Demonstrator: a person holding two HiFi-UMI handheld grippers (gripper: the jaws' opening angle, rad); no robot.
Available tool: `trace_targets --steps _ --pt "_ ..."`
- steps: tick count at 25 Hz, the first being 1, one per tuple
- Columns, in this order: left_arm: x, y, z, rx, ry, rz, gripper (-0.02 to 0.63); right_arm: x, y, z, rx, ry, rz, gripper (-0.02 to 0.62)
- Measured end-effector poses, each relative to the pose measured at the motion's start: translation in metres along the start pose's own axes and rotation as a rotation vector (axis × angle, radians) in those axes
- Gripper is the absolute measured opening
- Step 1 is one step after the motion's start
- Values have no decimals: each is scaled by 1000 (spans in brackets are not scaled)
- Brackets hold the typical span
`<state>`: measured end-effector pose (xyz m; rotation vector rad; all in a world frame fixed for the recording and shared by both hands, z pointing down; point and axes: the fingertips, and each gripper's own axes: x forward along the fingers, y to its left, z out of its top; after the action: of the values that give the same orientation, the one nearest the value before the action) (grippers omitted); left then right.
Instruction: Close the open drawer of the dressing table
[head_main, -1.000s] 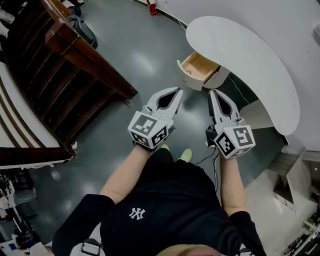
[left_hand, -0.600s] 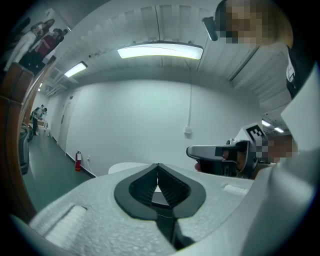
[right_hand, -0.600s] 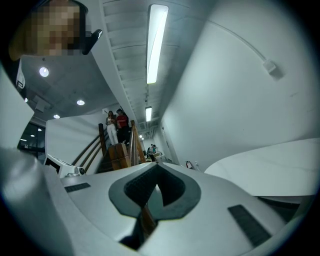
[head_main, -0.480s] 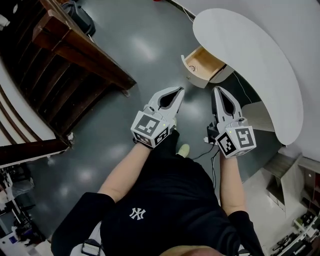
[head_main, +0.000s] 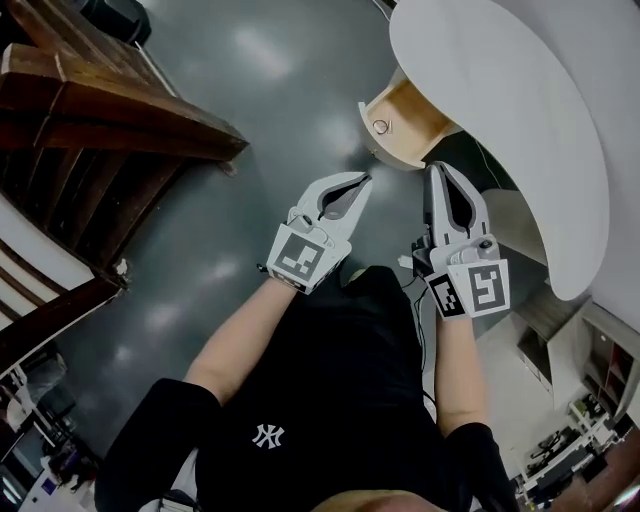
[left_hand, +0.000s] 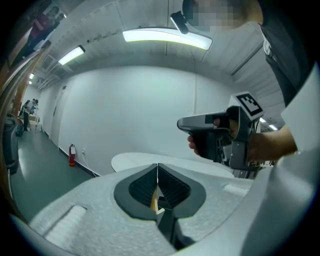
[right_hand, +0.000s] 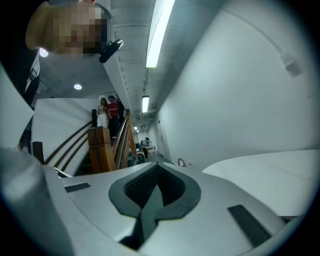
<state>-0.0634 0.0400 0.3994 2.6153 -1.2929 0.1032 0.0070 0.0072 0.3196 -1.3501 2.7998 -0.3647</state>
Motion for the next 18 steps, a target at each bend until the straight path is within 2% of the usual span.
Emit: trace_targets --steps 8,18 --pt "54 49 -79 -20 80 9 11 52 -44 -49 15 41 -48 15" --pt "114 76 -218 -15 173 -15 12 96 -87 -146 34 83 0 15"
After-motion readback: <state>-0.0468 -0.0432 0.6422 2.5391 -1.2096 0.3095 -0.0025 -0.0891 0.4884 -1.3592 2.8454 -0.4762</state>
